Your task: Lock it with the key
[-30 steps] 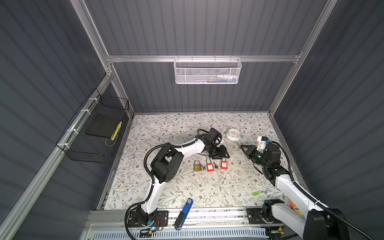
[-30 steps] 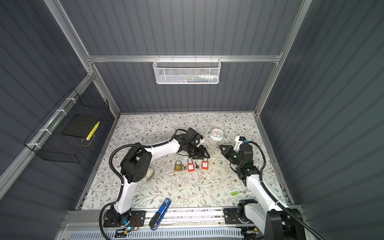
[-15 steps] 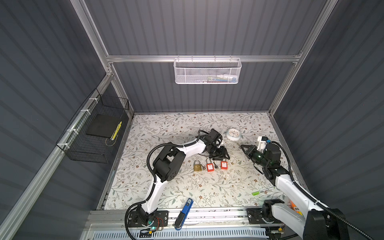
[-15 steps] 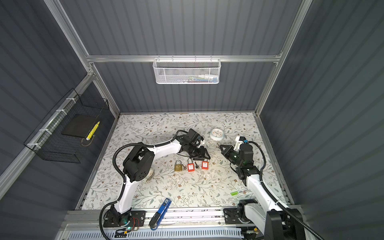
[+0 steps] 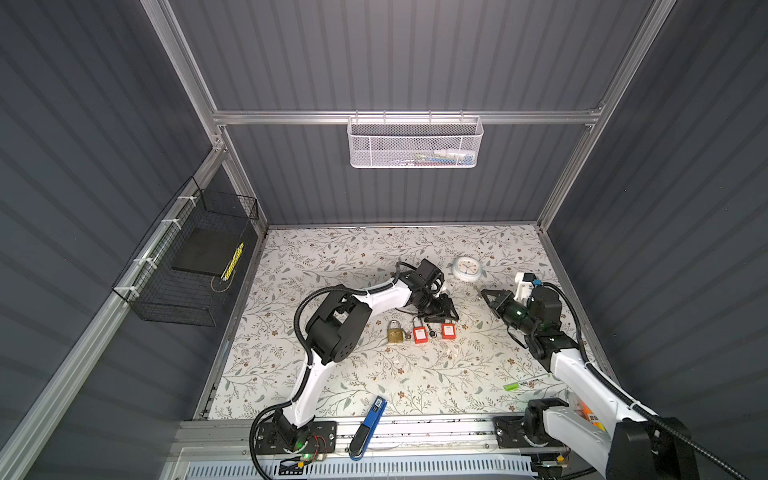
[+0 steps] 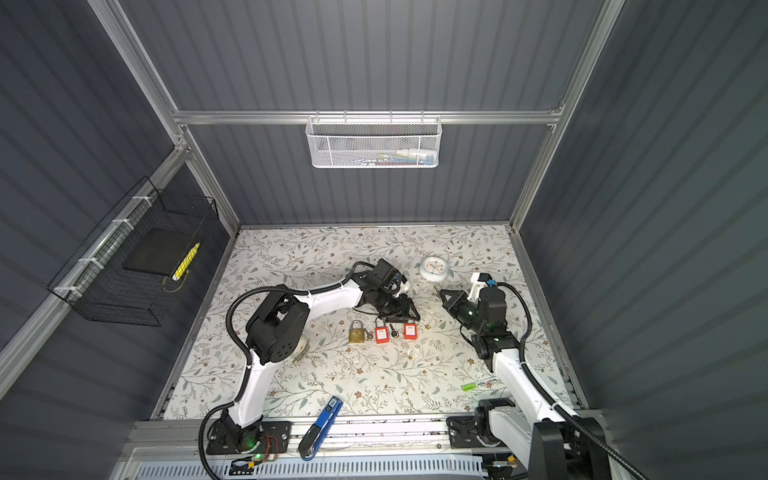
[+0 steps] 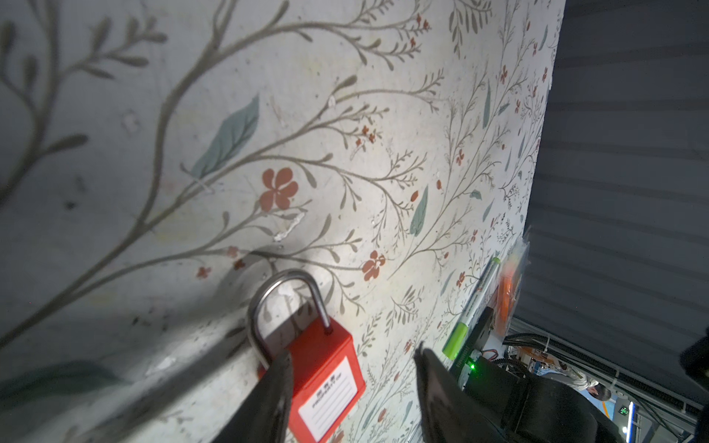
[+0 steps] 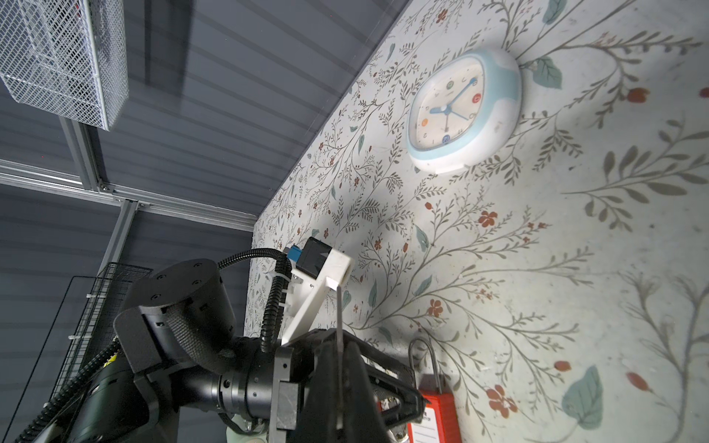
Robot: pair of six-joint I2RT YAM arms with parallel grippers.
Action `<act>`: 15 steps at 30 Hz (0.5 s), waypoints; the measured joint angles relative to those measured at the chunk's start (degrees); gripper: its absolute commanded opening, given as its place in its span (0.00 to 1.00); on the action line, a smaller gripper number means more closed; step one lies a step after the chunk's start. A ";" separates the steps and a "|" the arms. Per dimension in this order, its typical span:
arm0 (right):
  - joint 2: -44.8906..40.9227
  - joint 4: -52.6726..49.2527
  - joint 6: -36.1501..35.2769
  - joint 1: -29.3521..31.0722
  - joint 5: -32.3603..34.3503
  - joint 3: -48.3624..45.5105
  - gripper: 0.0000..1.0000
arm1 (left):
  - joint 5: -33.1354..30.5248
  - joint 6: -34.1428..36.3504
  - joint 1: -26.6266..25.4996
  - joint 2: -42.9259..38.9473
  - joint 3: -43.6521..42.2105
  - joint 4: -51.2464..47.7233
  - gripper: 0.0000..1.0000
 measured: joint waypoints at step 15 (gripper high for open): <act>0.02 0.33 1.27 0.00 -0.02 -1.44 0.00 | -0.72 -0.13 -0.02 -0.46 -0.72 0.26 0.54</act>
